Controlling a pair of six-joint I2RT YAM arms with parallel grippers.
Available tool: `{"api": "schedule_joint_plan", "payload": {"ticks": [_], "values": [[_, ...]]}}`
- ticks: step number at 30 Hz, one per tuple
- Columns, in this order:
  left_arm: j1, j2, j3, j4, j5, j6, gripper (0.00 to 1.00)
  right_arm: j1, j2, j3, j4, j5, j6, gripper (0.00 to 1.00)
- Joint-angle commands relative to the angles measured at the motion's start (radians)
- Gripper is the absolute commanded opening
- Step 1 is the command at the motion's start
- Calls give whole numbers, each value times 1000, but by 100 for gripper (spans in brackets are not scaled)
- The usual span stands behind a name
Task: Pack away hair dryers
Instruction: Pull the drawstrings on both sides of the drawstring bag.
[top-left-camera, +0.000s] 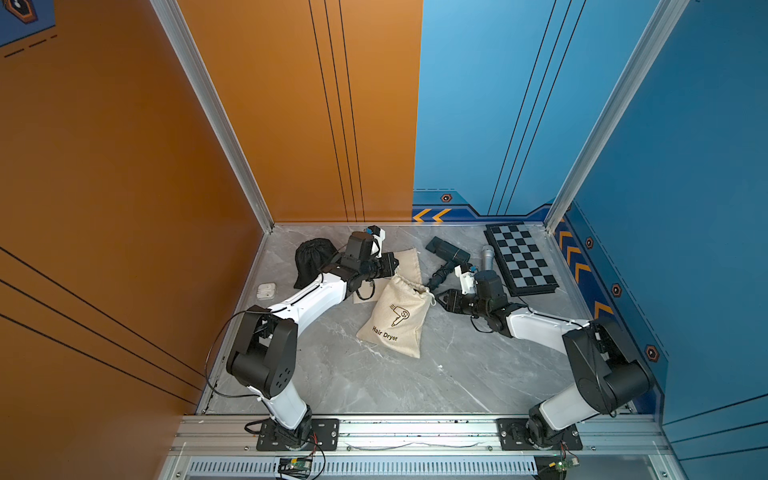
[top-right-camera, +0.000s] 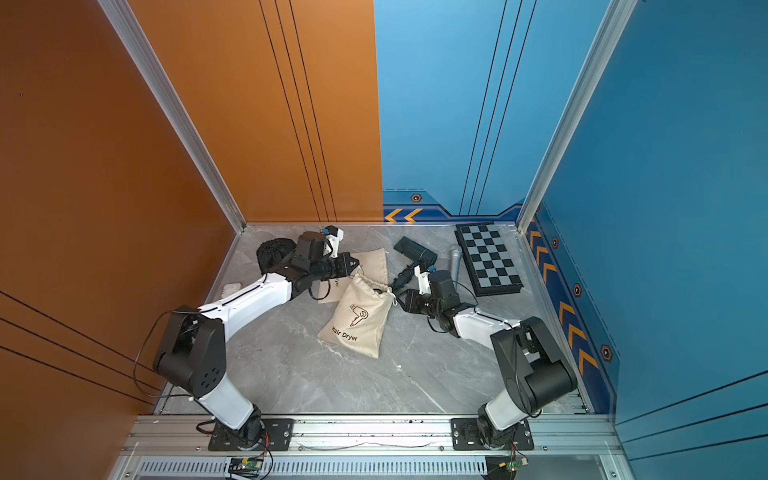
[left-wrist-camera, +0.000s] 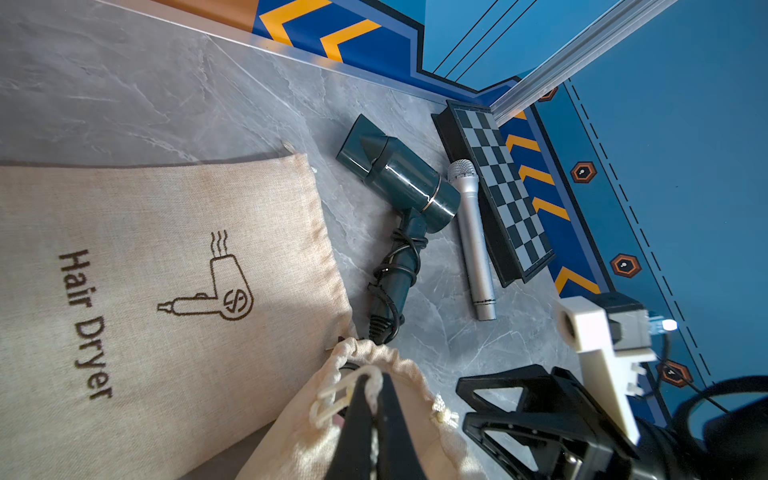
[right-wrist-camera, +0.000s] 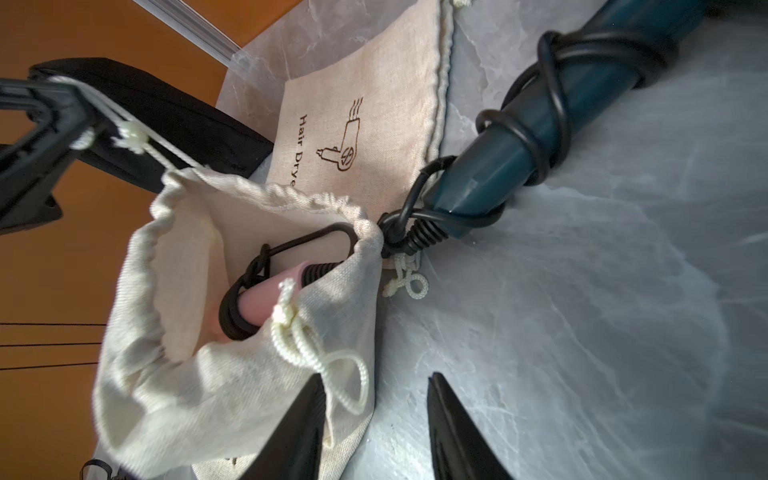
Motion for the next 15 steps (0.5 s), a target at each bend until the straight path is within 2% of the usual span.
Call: {"api": "schedule_joint_plan", "payload": {"ticks": [1, 10, 15], "values": [[-8, 7, 34, -8, 5, 28, 0, 14, 46, 49, 19, -27, -30, 39], [-10, 11, 37, -10, 6, 31, 0, 53, 77, 81, 25, -25, -19, 37], [-11, 11, 40, -11, 6, 32, 0, 71, 45, 60, -3, -11, -27, 37]]}}
